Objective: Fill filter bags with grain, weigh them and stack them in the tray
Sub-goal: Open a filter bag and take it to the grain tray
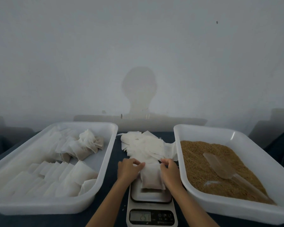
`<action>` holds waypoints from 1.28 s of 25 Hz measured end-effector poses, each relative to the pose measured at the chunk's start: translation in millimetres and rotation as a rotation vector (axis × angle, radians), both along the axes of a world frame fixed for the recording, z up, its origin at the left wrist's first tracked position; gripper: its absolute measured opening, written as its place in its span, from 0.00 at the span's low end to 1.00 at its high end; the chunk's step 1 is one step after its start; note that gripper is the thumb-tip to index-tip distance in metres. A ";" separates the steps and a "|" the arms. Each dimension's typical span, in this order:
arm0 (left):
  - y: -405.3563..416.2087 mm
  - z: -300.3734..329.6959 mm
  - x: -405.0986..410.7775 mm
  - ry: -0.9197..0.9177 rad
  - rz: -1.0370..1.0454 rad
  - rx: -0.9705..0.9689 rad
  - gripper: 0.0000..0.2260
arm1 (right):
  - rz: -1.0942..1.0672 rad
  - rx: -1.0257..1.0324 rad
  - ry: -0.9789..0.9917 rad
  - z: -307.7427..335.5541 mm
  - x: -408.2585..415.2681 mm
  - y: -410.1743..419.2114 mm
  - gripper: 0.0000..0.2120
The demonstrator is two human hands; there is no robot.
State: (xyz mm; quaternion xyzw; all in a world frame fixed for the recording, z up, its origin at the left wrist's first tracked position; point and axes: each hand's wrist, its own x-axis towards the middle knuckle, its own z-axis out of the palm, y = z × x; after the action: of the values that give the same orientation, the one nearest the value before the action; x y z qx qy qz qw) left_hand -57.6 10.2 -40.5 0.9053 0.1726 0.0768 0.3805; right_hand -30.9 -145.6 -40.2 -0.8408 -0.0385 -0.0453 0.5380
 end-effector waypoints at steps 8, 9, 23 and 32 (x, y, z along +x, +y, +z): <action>-1.4 0.3 -2.6 -0.034 -0.065 -0.319 0.07 | 0.014 0.076 0.107 -5.5 4.9 -6.5 0.02; -1.9 2.0 -3.7 -0.061 -0.068 -0.310 0.07 | 0.011 0.105 0.064 -4.8 3.6 -6.0 0.02; 24.9 80.3 -42.5 -0.467 0.002 -0.187 0.07 | 0.157 0.259 -0.308 77.1 -21.7 51.8 0.02; 131.7 115.8 -95.0 -0.463 0.198 -0.101 0.17 | 0.379 0.183 -0.394 121.4 -34.3 166.4 0.05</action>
State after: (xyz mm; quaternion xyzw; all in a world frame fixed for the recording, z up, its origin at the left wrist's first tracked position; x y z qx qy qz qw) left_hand -152.6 142.0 75.3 0.8221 0.1721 0.3102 0.4453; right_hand -65.2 20.8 81.1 -0.7417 -0.2944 -0.1095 0.5926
